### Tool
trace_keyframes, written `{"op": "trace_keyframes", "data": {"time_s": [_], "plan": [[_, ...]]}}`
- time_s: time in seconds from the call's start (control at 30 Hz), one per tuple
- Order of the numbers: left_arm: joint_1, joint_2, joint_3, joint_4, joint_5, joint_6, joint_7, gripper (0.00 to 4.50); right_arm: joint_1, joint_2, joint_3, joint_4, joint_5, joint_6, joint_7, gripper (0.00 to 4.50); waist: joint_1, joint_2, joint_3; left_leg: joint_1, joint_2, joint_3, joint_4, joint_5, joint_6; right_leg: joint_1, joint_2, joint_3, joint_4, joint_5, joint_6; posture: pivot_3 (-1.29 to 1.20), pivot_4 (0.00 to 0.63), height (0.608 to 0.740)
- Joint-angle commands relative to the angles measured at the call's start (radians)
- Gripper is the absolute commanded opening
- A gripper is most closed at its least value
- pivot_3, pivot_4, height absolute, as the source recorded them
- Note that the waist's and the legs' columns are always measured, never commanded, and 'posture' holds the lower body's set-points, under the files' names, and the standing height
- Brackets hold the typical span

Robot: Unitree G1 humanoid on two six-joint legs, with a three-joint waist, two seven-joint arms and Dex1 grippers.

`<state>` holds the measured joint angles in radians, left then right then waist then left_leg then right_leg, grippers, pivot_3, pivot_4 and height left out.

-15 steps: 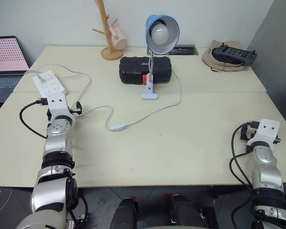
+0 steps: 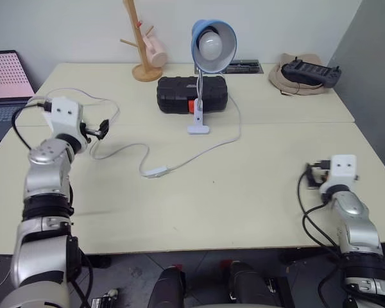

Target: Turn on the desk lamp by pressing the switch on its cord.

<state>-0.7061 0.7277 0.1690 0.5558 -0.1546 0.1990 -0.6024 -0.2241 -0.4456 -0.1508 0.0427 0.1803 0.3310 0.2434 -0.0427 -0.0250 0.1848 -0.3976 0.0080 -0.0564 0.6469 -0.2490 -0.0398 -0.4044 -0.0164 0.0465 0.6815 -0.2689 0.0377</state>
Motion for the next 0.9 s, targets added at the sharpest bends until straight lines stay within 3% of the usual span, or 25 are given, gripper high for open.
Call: {"op": "trace_keyframes", "data": {"time_s": [0.03, 0.2, 0.3, 0.43, 0.6, 0.9], "plan": [[-0.025, 0.088, -0.043, -0.034, -0.018, 0.044, -0.209, 4.49, -0.058, -0.085, 0.042, -0.198, 0.133, 0.117, 0.229, 4.50, -0.004, 0.002, 0.001, 0.000, 0.000, 0.000, 0.001, 0.000, 0.000, 0.000, 0.000, 0.000, 0.000, 0.000, 0.000, 0.00, 0.150, 0.740], [0.010, 0.200, -0.117, -0.147, -0.072, 0.160, -0.524, 4.49, -0.074, -0.155, 0.088, -0.349, 0.269, 0.261, 0.397, 4.50, -0.008, 0.001, 0.001, -0.001, 0.002, -0.003, 0.000, 0.000, 0.000, 0.000, 0.002, -0.002, -0.001, 0.000, -0.001, 0.00, 0.150, 0.740], [0.064, 0.321, -0.207, -0.234, -0.080, 0.193, -0.786, 4.49, -0.053, -0.176, 0.147, -0.451, 0.337, 0.328, 0.474, 4.50, -0.011, 0.001, 0.001, -0.002, 0.002, -0.003, -0.001, 0.000, 0.000, -0.001, 0.002, -0.003, -0.001, -0.001, -0.001, 0.00, 0.150, 0.740], [0.051, 0.366, -0.259, -0.209, -0.042, 0.131, -0.890, 4.49, -0.047, -0.129, 0.216, -0.517, 0.346, 0.371, 0.442, 4.50, -0.009, 0.001, 0.001, -0.002, 0.003, -0.003, -0.001, 0.000, 0.000, -0.001, 0.003, -0.002, -0.001, -0.002, -0.002, 0.00, 0.150, 0.740], [-0.053, 0.312, -0.338, -0.065, 0.055, -0.054, -0.929, 4.49, -0.065, -0.066, 0.295, -0.537, 0.296, 0.381, 0.387, 4.50, 0.003, 0.001, 0.001, -0.002, 0.004, -0.003, 0.001, 0.000, 0.000, -0.001, 0.005, -0.002, -0.001, -0.005, 0.002, 0.00, 0.150, 0.740], [-0.195, 0.117, -0.430, 0.241, 0.177, -0.259, -0.932, 4.49, -0.052, -0.020, 0.308, -0.550, 0.255, 0.371, 0.322, 4.50, 0.011, 0.001, 0.001, -0.003, 0.004, -0.003, 0.001, 0.000, 0.000, -0.002, 0.005, -0.002, -0.001, -0.002, -0.002, 0.00, 0.150, 0.740]]}}
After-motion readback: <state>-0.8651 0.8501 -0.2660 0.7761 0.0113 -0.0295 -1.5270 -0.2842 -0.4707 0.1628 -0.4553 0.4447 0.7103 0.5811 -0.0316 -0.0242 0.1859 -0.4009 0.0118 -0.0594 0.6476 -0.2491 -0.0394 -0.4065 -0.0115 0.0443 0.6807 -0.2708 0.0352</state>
